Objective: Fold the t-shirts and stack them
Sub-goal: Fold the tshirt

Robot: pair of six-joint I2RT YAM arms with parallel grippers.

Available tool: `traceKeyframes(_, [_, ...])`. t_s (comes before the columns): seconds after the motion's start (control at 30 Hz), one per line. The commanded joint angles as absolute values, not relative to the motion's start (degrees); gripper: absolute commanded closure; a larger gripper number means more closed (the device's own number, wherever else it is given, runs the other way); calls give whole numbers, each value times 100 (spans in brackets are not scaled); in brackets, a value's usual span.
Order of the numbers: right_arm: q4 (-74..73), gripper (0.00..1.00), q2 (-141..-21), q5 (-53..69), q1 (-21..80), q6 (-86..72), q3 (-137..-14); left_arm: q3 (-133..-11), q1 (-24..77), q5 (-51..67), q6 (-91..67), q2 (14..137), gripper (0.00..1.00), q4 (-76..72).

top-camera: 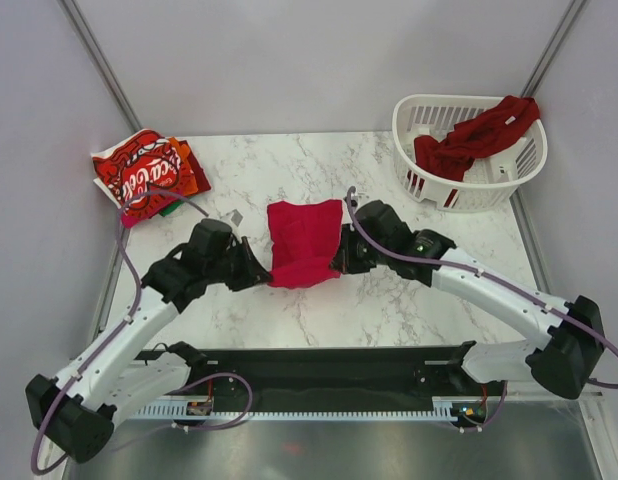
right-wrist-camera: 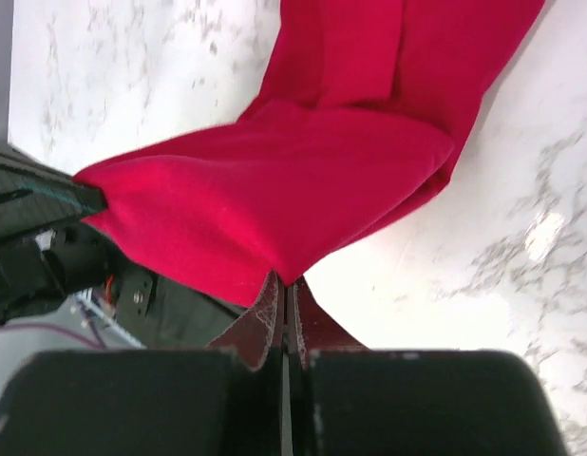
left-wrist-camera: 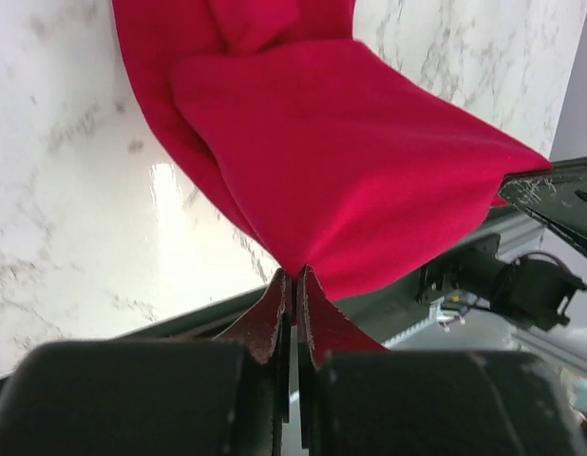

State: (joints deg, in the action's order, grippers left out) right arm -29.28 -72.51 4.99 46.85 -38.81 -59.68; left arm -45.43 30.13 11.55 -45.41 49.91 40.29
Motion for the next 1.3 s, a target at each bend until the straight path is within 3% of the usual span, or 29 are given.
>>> traceKeyframes(0.0, [-3550, 100, -7662, -359, 4632, -3332, -6740, -5333, 3006, 564, -4052, 5509, 98, 4210])
traceKeyframes(0.77, [-3419, 100, -10853, 183, 3085, -2531, -9410, -9456, 2084, 308, -2250, 10791, 98, 4271])
traceKeyframes(0.9, [-3349, 84, -12098, 176, 2726, -2418, -10343, -10255, 1969, 177, -2075, 11802, 98, 4307])
traceKeyframes(0.93, [-3305, 75, -12303, 245, 2646, -2339, -10519, -10692, 1960, 54, -1926, 12047, 98, 4315])
traceKeyframes(0.97, [-3339, 60, -12496, 263, 2567, -2312, -10938, -10940, 1916, 27, -1855, 12433, 98, 4368])
traceKeyframes(1.0, [-3383, 33, -12776, 499, 2418, -2233, -11125, -11195, 1881, 174, -1733, 12645, 86, 4429])
traceKeyframes(1.07, [-3392, 21, -12841, 572, 2338, -2162, -11381, -11916, 1785, 106, -1836, 13014, 67, 4736])
traceKeyframes(1.1, [-3419, 13, -12658, 293, 2329, -2075, -11382, -12040, 1758, 132, -1889, 13008, 45, 4911])
traceKeyframes(1.17, [-3401, 9, -12141, 54, 2329, -1978, -11111, -11919, 1749, 18, -2047, 12633, 34, 4913])
traceKeyframes(1.27, [-3235, 9, -11437, -115, 2338, -1934, -10297, -11453, 1758, -315, -2171, 12113, 30, 4904])
